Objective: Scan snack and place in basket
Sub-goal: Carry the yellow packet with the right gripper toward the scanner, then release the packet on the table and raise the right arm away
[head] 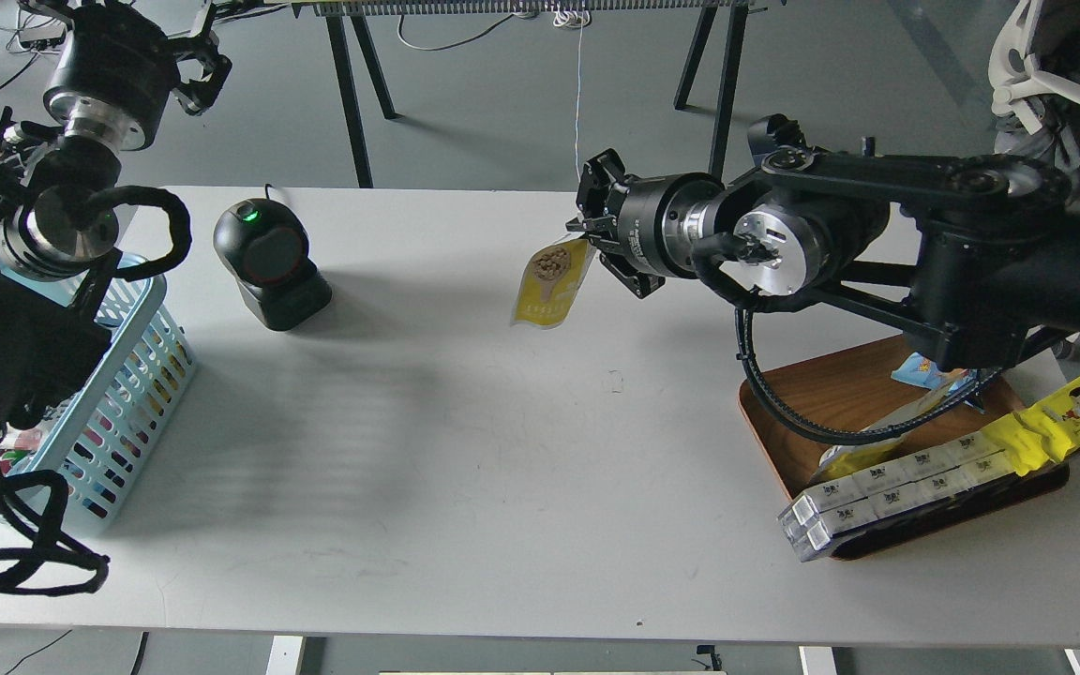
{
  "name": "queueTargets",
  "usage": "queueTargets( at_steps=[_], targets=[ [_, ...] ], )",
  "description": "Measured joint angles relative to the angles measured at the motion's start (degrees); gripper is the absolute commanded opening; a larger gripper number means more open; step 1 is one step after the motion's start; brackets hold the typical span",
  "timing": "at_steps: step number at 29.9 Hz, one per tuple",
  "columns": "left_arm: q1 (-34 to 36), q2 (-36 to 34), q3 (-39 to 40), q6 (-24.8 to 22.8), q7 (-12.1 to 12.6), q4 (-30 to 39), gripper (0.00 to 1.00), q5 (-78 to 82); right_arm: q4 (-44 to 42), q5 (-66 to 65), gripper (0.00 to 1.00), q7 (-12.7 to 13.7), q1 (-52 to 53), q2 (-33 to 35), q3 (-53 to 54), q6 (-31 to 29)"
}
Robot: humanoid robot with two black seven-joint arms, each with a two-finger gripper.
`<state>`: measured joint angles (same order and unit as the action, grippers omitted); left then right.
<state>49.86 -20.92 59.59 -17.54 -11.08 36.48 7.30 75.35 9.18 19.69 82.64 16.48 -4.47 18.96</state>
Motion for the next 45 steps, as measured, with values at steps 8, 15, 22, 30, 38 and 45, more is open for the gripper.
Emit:
queueTargets(
  at_steps=[8,15,22,30,38,45],
  targets=[
    [0.04,-0.16,0.09,-0.13,-0.17,0.00,1.00,0.00,-4.90,-0.05,0.00,0.00,-1.76,-11.47,-0.03,1.57],
    [0.04,-0.18,0.09,-0.14,-0.17,0.00,1.00,0.00,-9.10,-0.12,0.02,0.03,-2.05,-16.37,-0.51,1.80],
    [0.04,-0.26,0.09,-0.14,-0.21,0.00,1.00,0.00,-10.18,-0.21,0.03,0.23,-2.13,-16.48,-0.93,1.78],
    [-0.04,-0.26,0.09,-0.14,-0.25,0.00,1.00,0.00,-10.15,-0.21,0.37,0.27,-2.11,-16.49,-1.05,1.73],
    [-0.04,-0.43,0.06,-0.05,-0.24,0.00,1.00,0.00,-10.73,-0.47,0.65,0.03,-1.64,-16.49,-1.06,1.86],
    [0.08,-1.48,-0.09,-0.05,0.18,-0.28,1.00,0.01,-10.17,-0.47,0.76,-0.27,0.39,-15.96,-0.36,1.41]
  ],
)
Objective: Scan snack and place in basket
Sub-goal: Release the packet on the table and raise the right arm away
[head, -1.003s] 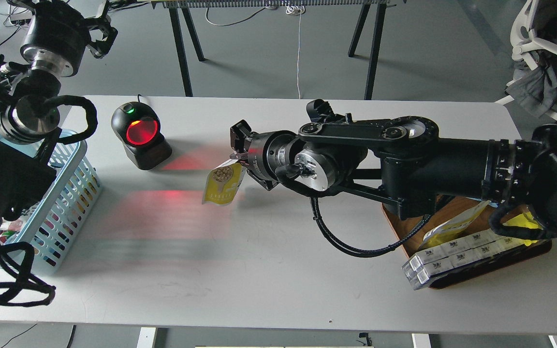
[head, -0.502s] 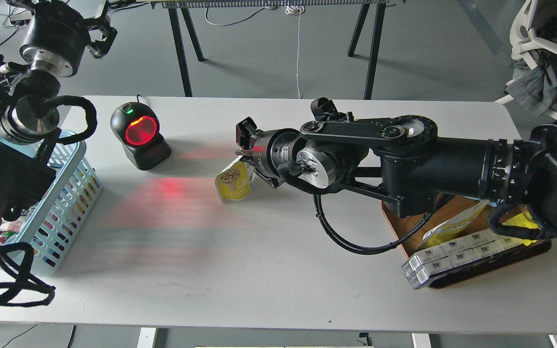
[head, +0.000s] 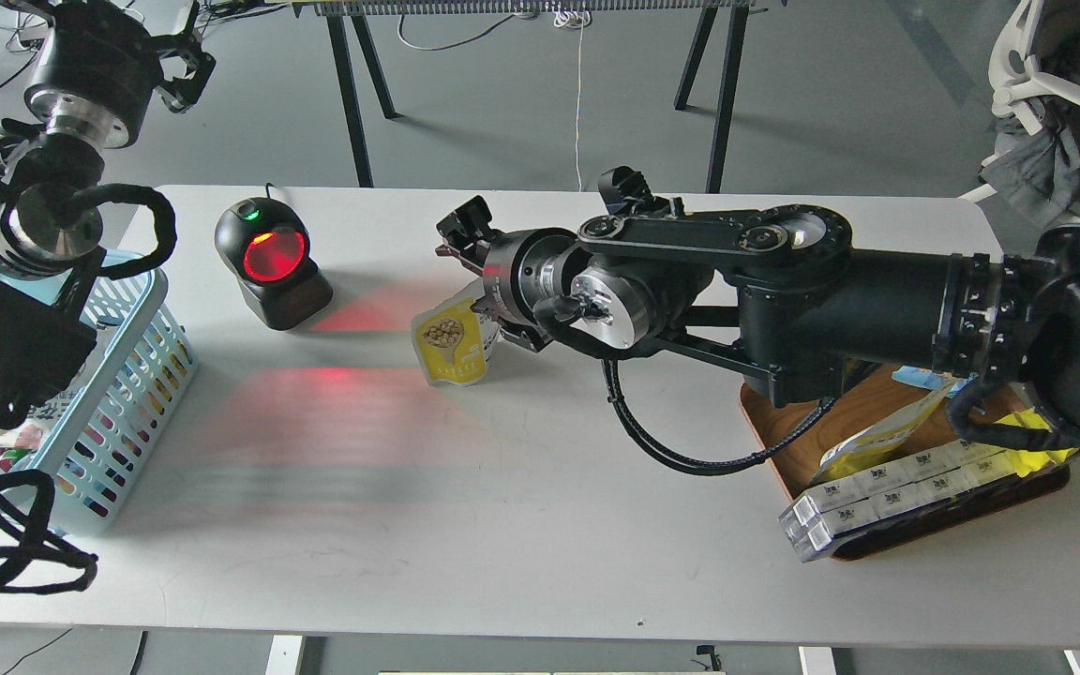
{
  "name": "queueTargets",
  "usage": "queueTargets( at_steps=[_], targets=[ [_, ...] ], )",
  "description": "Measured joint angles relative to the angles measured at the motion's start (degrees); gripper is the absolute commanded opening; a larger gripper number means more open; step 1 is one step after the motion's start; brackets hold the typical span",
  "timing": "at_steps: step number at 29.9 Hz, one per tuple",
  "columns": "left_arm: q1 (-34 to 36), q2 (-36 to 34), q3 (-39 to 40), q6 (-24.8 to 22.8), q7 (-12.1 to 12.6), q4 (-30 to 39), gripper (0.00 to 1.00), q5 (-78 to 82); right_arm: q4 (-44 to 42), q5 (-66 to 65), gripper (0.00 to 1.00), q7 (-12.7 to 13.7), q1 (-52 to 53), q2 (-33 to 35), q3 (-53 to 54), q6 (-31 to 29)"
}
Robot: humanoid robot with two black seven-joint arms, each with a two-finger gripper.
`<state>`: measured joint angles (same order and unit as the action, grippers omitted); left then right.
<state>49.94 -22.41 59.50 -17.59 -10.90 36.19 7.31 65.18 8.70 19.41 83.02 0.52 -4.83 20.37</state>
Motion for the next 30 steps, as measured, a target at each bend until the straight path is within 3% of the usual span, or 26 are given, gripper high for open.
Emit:
queueTargets(
  at_steps=[6,13,18,23,30],
  targets=[
    [2.56,-3.29,-0.64,0.08,1.29,-2.43,1.00,0.61,0.26,0.25,0.93,-0.16,2.64,7.50,2.03,-0.63],
    [4.89,-4.71,-5.30,-0.46,1.58,-4.18,1.00,1.42,0.30,0.51,0.94,-2.60,0.39,18.54,12.40,-2.37],
    [7.68,-11.13,-14.42,-0.24,1.37,-1.03,1.00,5.98,-0.82,0.15,0.94,-7.65,-6.96,24.68,24.12,-8.19],
    [8.55,-22.55,-19.88,0.02,1.31,9.09,1.00,15.23,-3.62,0.10,0.94,-12.00,-18.88,27.20,42.29,-15.34],
    [7.17,-46.10,-24.05,0.08,1.10,35.17,1.00,30.96,-7.48,0.57,0.96,-13.18,-36.26,25.59,67.23,-27.31]
  ],
)
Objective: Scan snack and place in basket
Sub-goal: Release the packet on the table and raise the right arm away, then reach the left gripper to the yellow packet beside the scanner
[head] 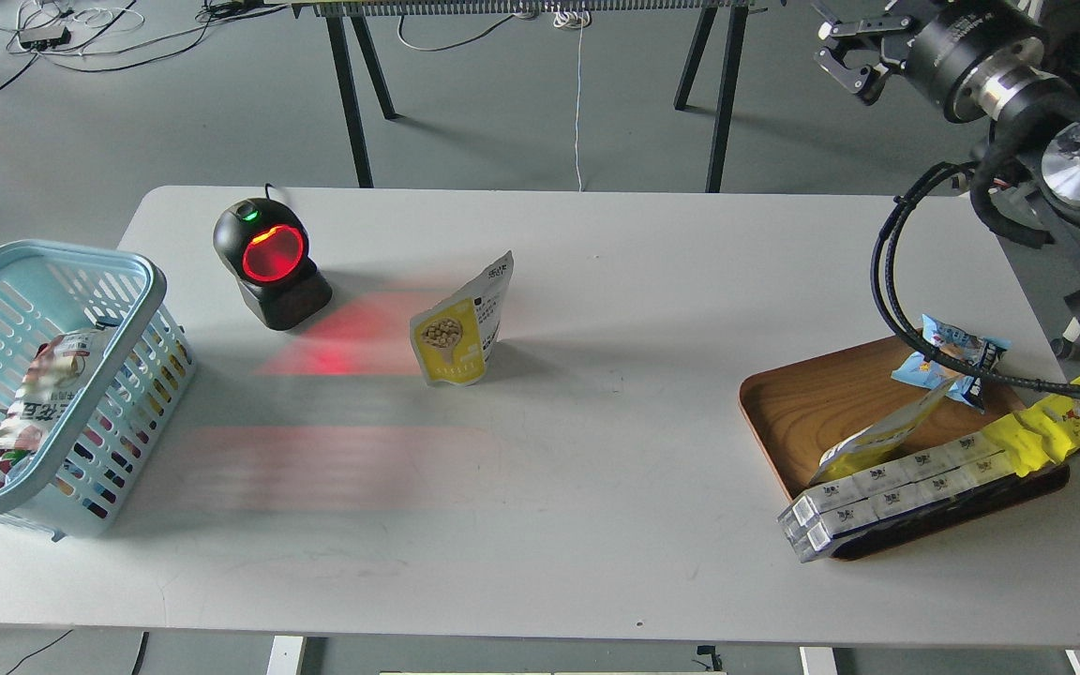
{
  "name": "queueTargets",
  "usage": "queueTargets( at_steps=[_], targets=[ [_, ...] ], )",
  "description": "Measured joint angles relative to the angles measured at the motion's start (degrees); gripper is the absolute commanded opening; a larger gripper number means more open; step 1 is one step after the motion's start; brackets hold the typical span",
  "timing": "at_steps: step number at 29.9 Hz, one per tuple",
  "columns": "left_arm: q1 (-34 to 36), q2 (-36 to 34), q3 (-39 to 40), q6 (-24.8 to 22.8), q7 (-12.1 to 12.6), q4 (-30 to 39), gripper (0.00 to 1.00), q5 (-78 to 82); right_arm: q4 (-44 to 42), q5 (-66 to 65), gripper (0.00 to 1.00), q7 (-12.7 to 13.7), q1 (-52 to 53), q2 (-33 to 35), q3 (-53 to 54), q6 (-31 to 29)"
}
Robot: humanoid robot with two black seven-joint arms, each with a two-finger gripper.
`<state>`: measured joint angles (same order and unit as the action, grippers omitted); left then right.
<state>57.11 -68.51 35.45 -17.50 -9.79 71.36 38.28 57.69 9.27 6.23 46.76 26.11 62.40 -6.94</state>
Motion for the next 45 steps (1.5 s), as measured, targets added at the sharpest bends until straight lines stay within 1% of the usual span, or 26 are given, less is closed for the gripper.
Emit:
queueTargets(
  at_steps=[2,5,7,9,13,17,20,22,24,26,31,34,37,40,45],
  targets=[
    [-0.54,-6.93,-2.43,-0.01,-0.05,8.57,1.00,1.45,-1.00,0.03,0.96,-0.01,-3.85,-1.11,4.86,-3.85],
    [-0.75,-14.00,-5.63,0.84,-0.07,19.40,1.00,4.37,-3.05,0.09,0.96,-0.01,-7.68,-1.83,8.96,-8.29],
    [-0.76,-15.60,-7.56,2.36,-0.07,24.18,1.00,9.18,-4.28,0.12,0.97,-0.01,-8.94,-1.90,9.91,-9.91],
    [-0.77,-15.63,-10.32,4.26,-0.07,26.51,1.00,17.16,-5.25,0.12,0.98,-0.01,-9.62,-1.92,10.20,-10.58],
    [-0.81,-11.47,-14.60,7.09,0.07,27.43,1.00,35.71,-7.00,0.13,0.99,-0.01,-10.58,-1.94,10.35,-10.81],
    [-0.96,-4.09,-16.27,9.11,0.36,27.47,1.00,54.42,-9.01,0.13,0.99,0.00,-10.80,-1.94,10.40,-10.86],
    [-1.23,2.42,-17.04,9.41,0.60,27.21,1.00,65.05,-9.44,0.13,0.99,-0.13,-10.81,-1.94,10.40,-11.05],
    [-1.51,6.67,-17.51,8.90,1.18,26.90,1.00,71.01,-9.52,0.13,0.99,-0.27,-10.86,-1.94,10.40,-11.14],
    [-2.15,10.67,-17.68,7.94,2.66,26.58,1.00,74.95,-9.55,0.12,0.99,-0.31,-10.89,-1.87,10.40,-11.17],
    [-3.09,14.01,-17.71,6.40,5.33,26.30,1.00,77.36,-9.59,0.08,0.99,-0.33,-10.91,-1.77,10.39,-11.18],
    [-4.11,21.48,-17.75,3.25,13.43,24.72,0.99,79.45,-9.59,0.05,0.99,-0.35,-11.32,-1.76,10.18,-11.18],
    [-4.20,24.68,-17.85,1.67,16.66,23.54,0.99,79.74,-9.51,0.05,0.99,-0.35,-11.43,-1.88,10.04,-11.18],
    [-4.20,26.58,-17.86,0.05,18.62,22.95,0.99,80.57,-9.45,0.05,0.99,-0.35,-11.45,-1.93,9.91,-11.18],
    [-4.20,27.80,-17.85,-1.28,19.39,22.87,0.99,81.07,-9.44,0.05,0.99,-0.35,-11.46,-1.94,9.85,-11.17],
    [-5.36,30.06,-17.55,-2.84,21.45,22.79,0.99,81.16,-9.44,0.05,0.99,-0.36,-11.51,-1.95,9.77,-11.16]
  ],
)
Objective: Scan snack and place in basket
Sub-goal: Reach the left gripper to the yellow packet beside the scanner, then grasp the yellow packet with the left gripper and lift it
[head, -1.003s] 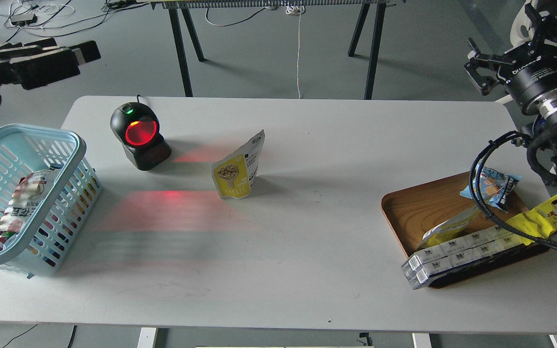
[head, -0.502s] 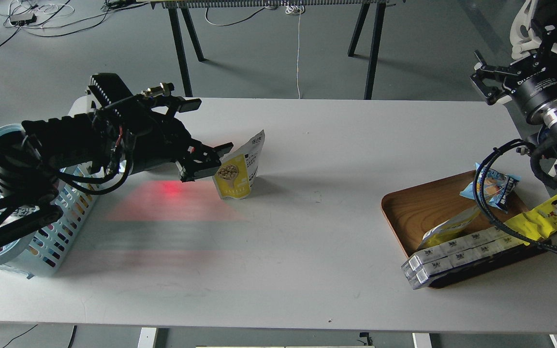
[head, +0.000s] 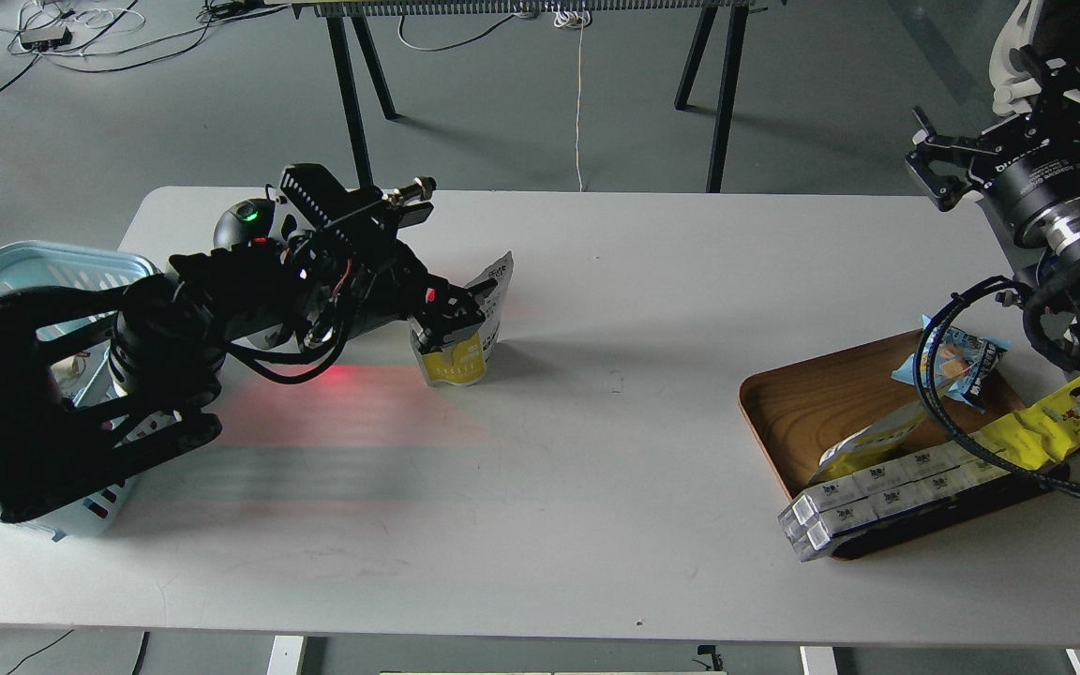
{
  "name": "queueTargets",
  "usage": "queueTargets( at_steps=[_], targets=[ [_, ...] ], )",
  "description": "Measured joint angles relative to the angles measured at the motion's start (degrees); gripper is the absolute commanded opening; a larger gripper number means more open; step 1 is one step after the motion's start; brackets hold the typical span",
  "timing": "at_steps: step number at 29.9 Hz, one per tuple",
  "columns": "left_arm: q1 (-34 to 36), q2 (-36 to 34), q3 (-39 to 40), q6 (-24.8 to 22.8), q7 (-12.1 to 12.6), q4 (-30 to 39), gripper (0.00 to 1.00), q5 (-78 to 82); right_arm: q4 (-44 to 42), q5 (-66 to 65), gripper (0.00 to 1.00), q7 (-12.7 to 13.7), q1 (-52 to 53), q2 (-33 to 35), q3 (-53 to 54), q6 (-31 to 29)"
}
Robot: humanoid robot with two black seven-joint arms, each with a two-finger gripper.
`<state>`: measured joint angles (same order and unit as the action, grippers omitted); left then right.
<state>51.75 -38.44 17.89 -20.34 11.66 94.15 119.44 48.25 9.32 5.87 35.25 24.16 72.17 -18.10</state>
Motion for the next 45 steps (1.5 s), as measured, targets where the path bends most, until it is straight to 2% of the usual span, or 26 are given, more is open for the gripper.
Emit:
queueTargets(
  at_steps=[10,12,16,22,25,26,27,29,31,41,45],
  targets=[
    [-3.74,2.72,0.54,-1.19,3.80,-2.15,0.94,1.88,-0.11,0.00,0.99,-0.65,-0.02,-0.02,0.10,0.09],
    [-3.85,2.73,0.55,-1.30,3.90,-3.22,0.88,3.79,-0.15,0.00,0.99,-0.74,-0.12,-0.01,0.09,0.09],
    [-4.32,2.72,0.55,-1.36,3.90,-4.04,0.67,5.05,-0.18,-0.02,0.99,-0.83,-0.37,-0.01,0.09,0.09],
    [-5.04,3.48,0.49,-2.72,3.55,-4.61,0.57,5.21,-0.11,-0.02,0.99,-1.44,-0.39,-0.19,-0.04,0.01],
    [-5.29,4.25,0.42,-3.70,3.44,-4.69,0.41,5.21,-0.09,-0.02,0.99,-1.84,-0.39,-0.24,-0.21,0.00],
    [-5.45,4.35,0.42,-3.92,3.42,-4.72,0.39,5.22,-0.09,-0.02,0.99,-1.88,-0.39,-0.24,-0.23,0.00],
    [-5.60,4.45,0.42,-4.23,3.36,-4.75,0.32,5.25,-0.09,-0.02,0.99,-1.91,-0.39,-0.25,-0.25,0.00],
    [-5.77,4.55,0.42,-5.01,3.26,-4.76,0.10,5.28,-0.09,-0.01,0.99,-1.92,-0.39,-0.25,-0.27,0.00],
    [-5.92,4.65,0.43,-5.61,3.16,-4.75,0.02,5.28,-0.09,0.00,0.99,-1.92,-0.40,-0.26,-0.27,0.00],
    [-6.52,4.49,0.60,-5.94,2.89,-4.44,0.01,5.46,-0.08,0.00,0.99,-1.92,-0.40,-0.26,-0.27,0.00],
    [-6.81,4.03,0.85,-5.63,1.97,-4.05,0.01,5.46,-0.08,0.00,0.99,-1.93,-0.39,-0.26,-0.27,0.00]
  ],
)
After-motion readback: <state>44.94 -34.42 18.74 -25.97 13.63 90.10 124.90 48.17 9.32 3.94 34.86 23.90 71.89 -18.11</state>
